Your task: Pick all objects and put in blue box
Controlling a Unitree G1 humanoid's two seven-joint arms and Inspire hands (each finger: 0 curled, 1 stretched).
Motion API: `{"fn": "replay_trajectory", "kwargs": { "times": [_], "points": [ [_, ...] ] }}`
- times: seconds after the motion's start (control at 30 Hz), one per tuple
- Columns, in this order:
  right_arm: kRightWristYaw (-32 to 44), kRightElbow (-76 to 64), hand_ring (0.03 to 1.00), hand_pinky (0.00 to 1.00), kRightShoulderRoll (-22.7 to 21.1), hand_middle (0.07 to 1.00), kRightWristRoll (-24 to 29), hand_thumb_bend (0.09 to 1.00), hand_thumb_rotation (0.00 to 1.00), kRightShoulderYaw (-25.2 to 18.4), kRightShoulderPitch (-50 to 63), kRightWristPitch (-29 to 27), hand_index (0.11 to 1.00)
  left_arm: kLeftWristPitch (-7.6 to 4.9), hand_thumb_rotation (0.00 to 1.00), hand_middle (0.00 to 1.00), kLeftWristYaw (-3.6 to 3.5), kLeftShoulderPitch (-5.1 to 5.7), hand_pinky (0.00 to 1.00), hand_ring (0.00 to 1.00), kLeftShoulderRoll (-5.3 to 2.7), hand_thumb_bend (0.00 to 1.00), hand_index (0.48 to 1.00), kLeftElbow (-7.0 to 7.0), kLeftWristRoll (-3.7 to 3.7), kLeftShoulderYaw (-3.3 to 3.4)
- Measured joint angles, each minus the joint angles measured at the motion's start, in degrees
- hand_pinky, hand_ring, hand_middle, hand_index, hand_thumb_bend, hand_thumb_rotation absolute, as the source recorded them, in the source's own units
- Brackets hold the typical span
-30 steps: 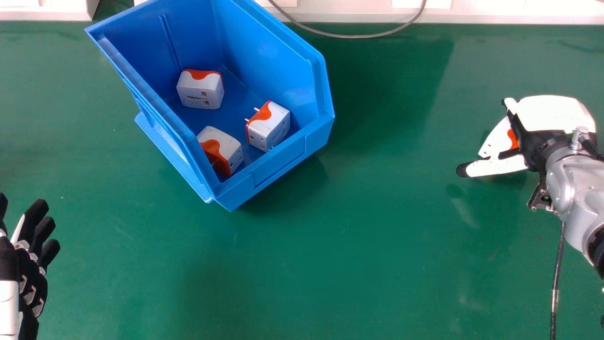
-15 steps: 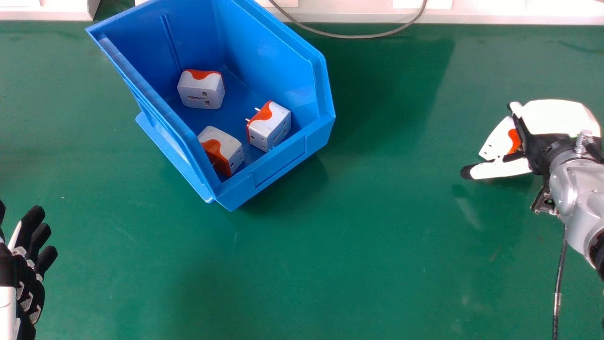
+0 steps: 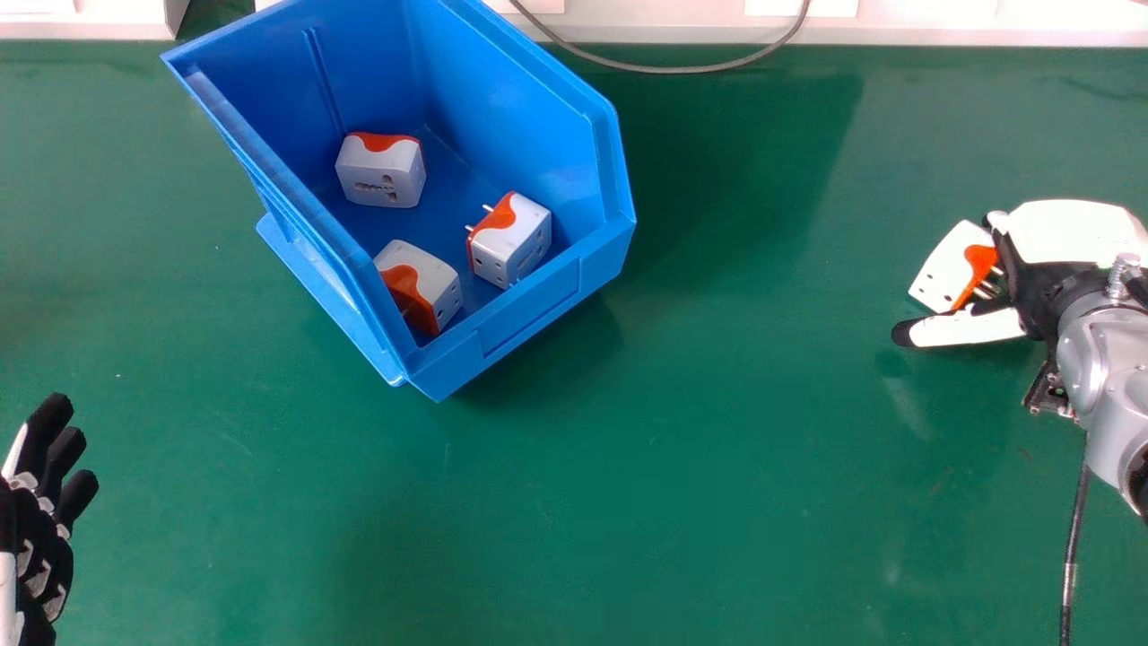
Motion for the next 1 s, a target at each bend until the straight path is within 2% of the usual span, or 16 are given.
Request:
{"fn": "replay_trajectory", "kwargs": {
  "times": [0.23, 0.4, 0.67, 0.77, 0.83, 0.87, 0.9, 0.93, 1.0],
  "points": [
    [0.1, -0.1, 0.865, 0.77, 0.0, 0.916, -0.1, 0.668, 0.80, -0.3, 0.0, 0.5, 0.921, -0.01, 1.00, 0.98, 0.01, 0.32, 0.98, 0.98, 0.00, 0.89, 1.000, -0.57, 0.04, 0.00],
    [-1.1, -0.5, 0.772, 0.69, 0.0, 0.813, -0.5, 0.641, 0.80, -0.1, 0.0, 1.6, 0.792, -0.02, 1.00, 0.98, 0.00, 0.45, 0.98, 0.98, 0.00, 0.89, 1.000, -0.66, 0.07, 0.00],
    [-1.9, -0.5, 0.745, 0.65, 0.0, 0.784, -0.5, 0.636, 0.79, 0.4, 0.0, 1.7, 0.754, -0.03, 1.00, 0.98, 0.01, 0.49, 0.98, 0.98, 0.00, 0.89, 1.000, -0.69, 0.14, 0.00],
    [-2.4, -0.5, 0.737, 0.63, 0.0, 0.769, -0.6, 0.635, 0.79, 0.5, 0.0, 1.9, 0.736, -0.02, 1.00, 0.98, 0.05, 0.50, 0.98, 0.98, 0.00, 0.89, 1.000, -0.69, 0.43, 0.00],
    [-2.9, -0.1, 0.714, 0.62, 0.1, 0.735, -0.7, 0.629, 0.80, 0.8, 0.0, 1.9, 0.693, -0.02, 1.00, 0.98, 0.15, 0.54, 0.98, 0.98, -0.01, 0.89, 1.000, -0.89, 0.57, 0.00],
    [-3.2, 0.1, 0.681, 0.60, 0.1, 0.693, -0.8, 0.617, 0.80, 0.9, 0.0, 1.9, 0.629, -0.02, 1.00, 0.98, 0.18, 0.59, 0.98, 0.98, -0.01, 0.90, 1.000, -1.01, 0.64, 0.00],
    [-3.5, 0.2, 0.681, 0.60, 0.2, 0.693, -0.8, 0.617, 0.80, 0.9, 0.0, 1.9, 0.629, -0.02, 1.00, 0.98, 0.19, 0.65, 0.98, 0.98, -0.01, 0.90, 1.000, -1.09, 0.71, 0.00],
    [-4.1, 0.3, 0.645, 0.57, 0.2, 0.650, -0.9, 0.602, 0.80, 1.0, 0.0, 1.7, 0.555, -0.02, 1.00, 0.98, 0.22, 0.66, 0.98, 0.98, -0.01, 0.90, 1.000, -1.13, 0.95, 0.00],
    [-4.8, 0.6, 0.645, 0.57, 0.2, 0.650, -0.9, 0.602, 0.80, 1.1, 0.0, 1.6, 0.555, -0.01, 1.00, 0.98, 0.23, 0.66, 0.98, 0.98, -0.02, 0.90, 1.000, -1.15, 1.09, -0.01]
  ]
}}
